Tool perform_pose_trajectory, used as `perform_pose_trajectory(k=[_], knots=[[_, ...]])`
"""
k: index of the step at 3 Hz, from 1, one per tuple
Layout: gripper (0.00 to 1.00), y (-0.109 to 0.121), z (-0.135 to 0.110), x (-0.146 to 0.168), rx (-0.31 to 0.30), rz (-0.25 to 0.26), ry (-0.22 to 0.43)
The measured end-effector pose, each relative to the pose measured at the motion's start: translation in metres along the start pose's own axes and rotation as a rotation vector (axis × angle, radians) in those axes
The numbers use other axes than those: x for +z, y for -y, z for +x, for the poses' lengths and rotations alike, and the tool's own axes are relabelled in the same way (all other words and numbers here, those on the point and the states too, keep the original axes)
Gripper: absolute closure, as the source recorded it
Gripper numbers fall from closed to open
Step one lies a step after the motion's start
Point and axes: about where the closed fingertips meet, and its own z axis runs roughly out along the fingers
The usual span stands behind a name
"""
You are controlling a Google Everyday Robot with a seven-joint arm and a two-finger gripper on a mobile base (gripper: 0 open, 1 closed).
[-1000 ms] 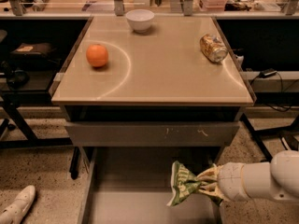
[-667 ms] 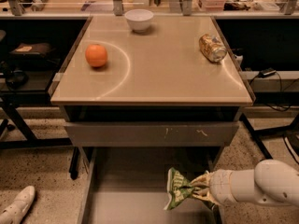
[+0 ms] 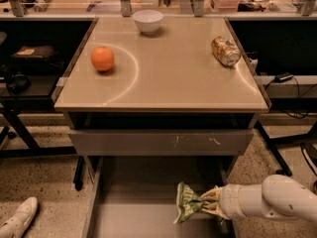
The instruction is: Place green jalapeno chip bag into middle drawer
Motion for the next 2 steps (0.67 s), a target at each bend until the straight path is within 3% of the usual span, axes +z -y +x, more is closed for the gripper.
perform_pose_trajectory(k=[1,2], knots=[[1.00,0.004,0.012,0.027,0.039,0.016,0.032],[1.00,0.021,0.028,0.078,0.066,0.062,0.090]])
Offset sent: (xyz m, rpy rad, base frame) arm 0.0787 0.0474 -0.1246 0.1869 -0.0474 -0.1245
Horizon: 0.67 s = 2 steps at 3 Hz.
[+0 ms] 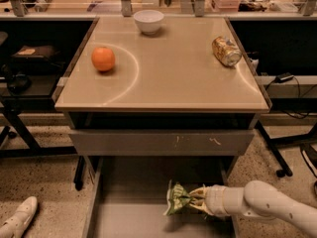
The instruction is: Place green jalapeno chip bag into middle drawer
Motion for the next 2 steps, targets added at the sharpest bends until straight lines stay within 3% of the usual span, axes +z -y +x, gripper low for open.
perform_pose_trajectory(k=[2], knots=[[1.00,0.004,0.012,0.067,0.018,0.034,0.067]])
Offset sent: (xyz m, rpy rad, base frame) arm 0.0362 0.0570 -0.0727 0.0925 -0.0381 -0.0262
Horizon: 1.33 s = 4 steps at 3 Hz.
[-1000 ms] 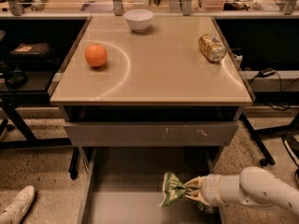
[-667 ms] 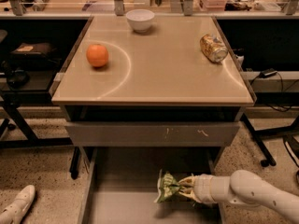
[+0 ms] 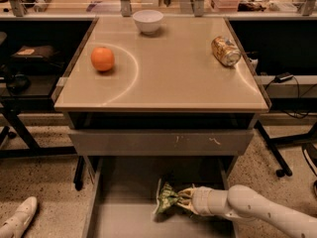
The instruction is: Place green jalapeno chip bag into middle drawer
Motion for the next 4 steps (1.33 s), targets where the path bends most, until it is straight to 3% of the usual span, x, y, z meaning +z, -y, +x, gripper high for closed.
perform_pose_trajectory(k=[1,4], knots=[[0.82,-0.0014,0.0008,0.0017,0.003,-0.001,0.002],[0.10,-0.0015,0.0007,0.0018,0.003,-0.002,0.002]])
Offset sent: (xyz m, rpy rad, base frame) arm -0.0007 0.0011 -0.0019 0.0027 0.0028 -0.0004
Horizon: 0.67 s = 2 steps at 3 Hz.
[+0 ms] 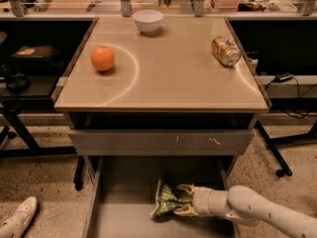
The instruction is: Place green jalapeno chip bag into middle drawer
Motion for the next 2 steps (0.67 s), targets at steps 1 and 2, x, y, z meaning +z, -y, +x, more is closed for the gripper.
perform_pose_trajectory(k=[1,2], knots=[[0.00,0.0000,0.0000,0.0000,0.000,0.000,0.000],[0.00,0.0000,0.0000,0.0000,0.000,0.000,0.000]])
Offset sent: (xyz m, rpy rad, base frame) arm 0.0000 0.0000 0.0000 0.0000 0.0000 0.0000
